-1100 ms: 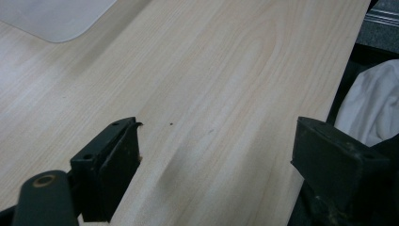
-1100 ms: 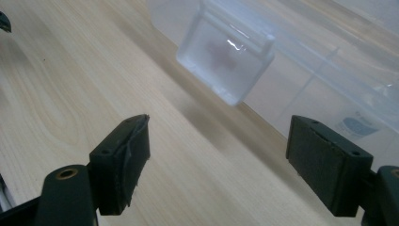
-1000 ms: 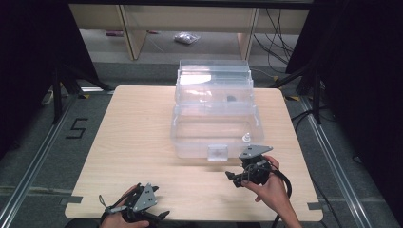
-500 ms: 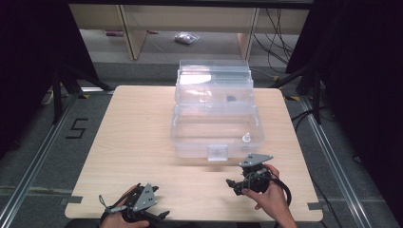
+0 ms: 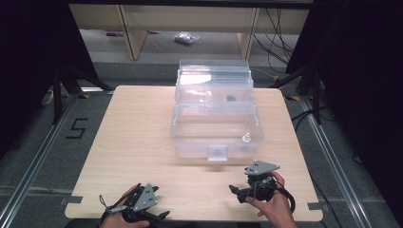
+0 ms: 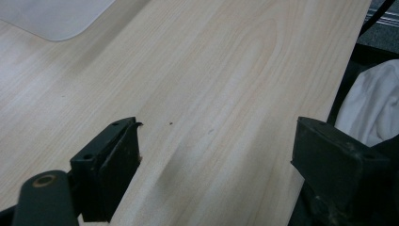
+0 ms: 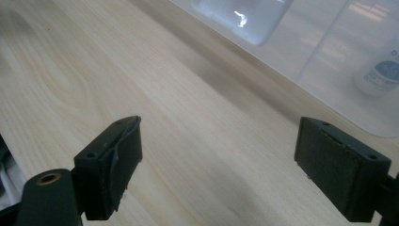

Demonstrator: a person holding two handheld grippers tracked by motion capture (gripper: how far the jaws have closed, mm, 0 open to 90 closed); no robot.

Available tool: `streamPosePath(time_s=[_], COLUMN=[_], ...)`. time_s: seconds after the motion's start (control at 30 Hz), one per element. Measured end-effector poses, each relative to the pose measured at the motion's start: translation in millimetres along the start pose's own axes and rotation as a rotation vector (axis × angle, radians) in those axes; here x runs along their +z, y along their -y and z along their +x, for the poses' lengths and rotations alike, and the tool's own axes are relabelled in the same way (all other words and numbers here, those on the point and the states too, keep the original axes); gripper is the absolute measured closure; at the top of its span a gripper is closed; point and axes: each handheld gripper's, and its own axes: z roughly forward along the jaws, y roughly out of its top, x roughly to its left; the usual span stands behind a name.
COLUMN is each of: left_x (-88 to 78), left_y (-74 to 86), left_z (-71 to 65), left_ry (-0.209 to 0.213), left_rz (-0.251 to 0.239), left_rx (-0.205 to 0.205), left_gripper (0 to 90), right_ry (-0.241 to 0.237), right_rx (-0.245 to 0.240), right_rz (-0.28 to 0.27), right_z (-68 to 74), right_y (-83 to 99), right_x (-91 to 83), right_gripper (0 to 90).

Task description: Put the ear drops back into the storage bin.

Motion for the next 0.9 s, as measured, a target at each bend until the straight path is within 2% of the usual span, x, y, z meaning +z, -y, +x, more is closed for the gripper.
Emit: streamPosePath(time_s=[0.07, 0.1, 0.13, 0.17, 0.23, 0.27, 0.3, 0.4, 0.47, 0.53, 0.57, 0.6, 0.63, 0.67, 0.73, 0.77, 0.8, 0.83, 0.87, 0.9], left_x=[-0.7, -0.4, -0.5, 0.1, -0.1, -0.2, -0.3, -0.3, -0.3, -0.3, -0.1, 0.1, 0.3, 0.1, -0.2, -0.2, -0.3, -0.4, -0.4, -0.3], left_y=[-0.4, -0.1, -0.3, 0.0, -0.2, -0.2, -0.2, -0.2, -0.2, -0.4, -0.4, -0.4, -0.2, -0.3, -0.6, -0.5, -0.5, -0.5, -0.5, -0.5], left_z=[0.9, 0.3, 0.7, 0.0, 0.1, 0.0, 0.0, -0.1, 0.0, 0.7, 0.9, 1.1, 0.7, 0.6, 1.1, 1.0, 1.2, 1.1, 1.2, 1.1], left_ry=[-0.003, -0.001, -0.001, 0.001, -0.001, -0.002, -0.002, 0.0, 0.002, 0.002, 0.004, 0.003, 0.001, 0.002, 0.001, 0.002, 0.002, 0.001, 0.001, 0.002], left_rz=[0.001, 0.0, 0.0, 0.0, 0.0, 0.0, 0.0, -0.001, -0.002, 0.0, -0.001, -0.002, -0.008, -0.007, 0.001, -0.001, -0.001, -0.001, -0.001, -0.001], left_rx=[0.018, 0.006, 0.013, -0.001, 0.003, 0.003, 0.003, 0.002, 0.002, 0.012, 0.013, 0.012, 0.01, 0.011, 0.015, 0.014, 0.015, 0.015, 0.015, 0.015], left_gripper=[15.1, 15.1, 15.1, 15.1, 15.1, 15.2, 15.1, 15.1, 15.1, 15.1, 15.1, 15.2, 15.1, 15.1, 15.1, 15.1, 15.1, 15.2, 15.1, 15.1], right_ry=[0.007, 0.001, 0.008, 0.008, 0.003, 0.005, 0.01, 0.006, -0.003, -0.007, -0.008, -0.011, -0.01, -0.013, -0.013, -0.013, -0.02, -0.034, -0.039, -0.037], right_rx=[0.013, 0.017, -0.002, 0.011, -0.003, 0.023, -0.005, 0.023, 0.013, 0.034, 0.03, 0.059, 0.044, 0.064, 0.044, 0.075, 0.045, 0.064, 0.055, 0.077], right_rz=[-0.007, -0.002, -0.016, -0.016, -0.017, -0.012, -0.027, -0.001, -0.007, 0.002, -0.004, 0.006, -0.005, 0.012, -0.007, 0.004, -0.016, -0.01, -0.018, -0.016], right_z=[1.9, 2.6, 2.2, 3.9, 3.9, 6.1, 5.3, 8.6, 7.9, 9.4, 9.0, 11.0, 10.2, 11.3, 10.1, 11.9, 10.1, 11.0, 11.2, 13.1], right_y=[2.1, 2.8, 3.7, 4.9, 7.3, 8.9, 10.4, 15.9, 19.5, 22.6, 24.1, 25.3, 26.5, 27.4, 29.5, 30.3, 31.7, 32.2, 33.4, 34.2], right_x=[-2.3, -3.2, -3.6, -4.3, -4.9, -6.2, -5.5, -6.4, -5.0, -5.7, -5.6, -6.7, -5.9, -7.3, -6.7, -8.3, -6.5, -7.4, -6.8, -7.7], right_gripper=[16.1, 16.1, 16.1, 16.1, 16.1, 16.1, 16.1, 16.3, 16.4, 16.5, 16.6, 16.6, 16.6, 16.5, 16.5, 16.3, 16.3, 16.3, 16.2, 16.2])
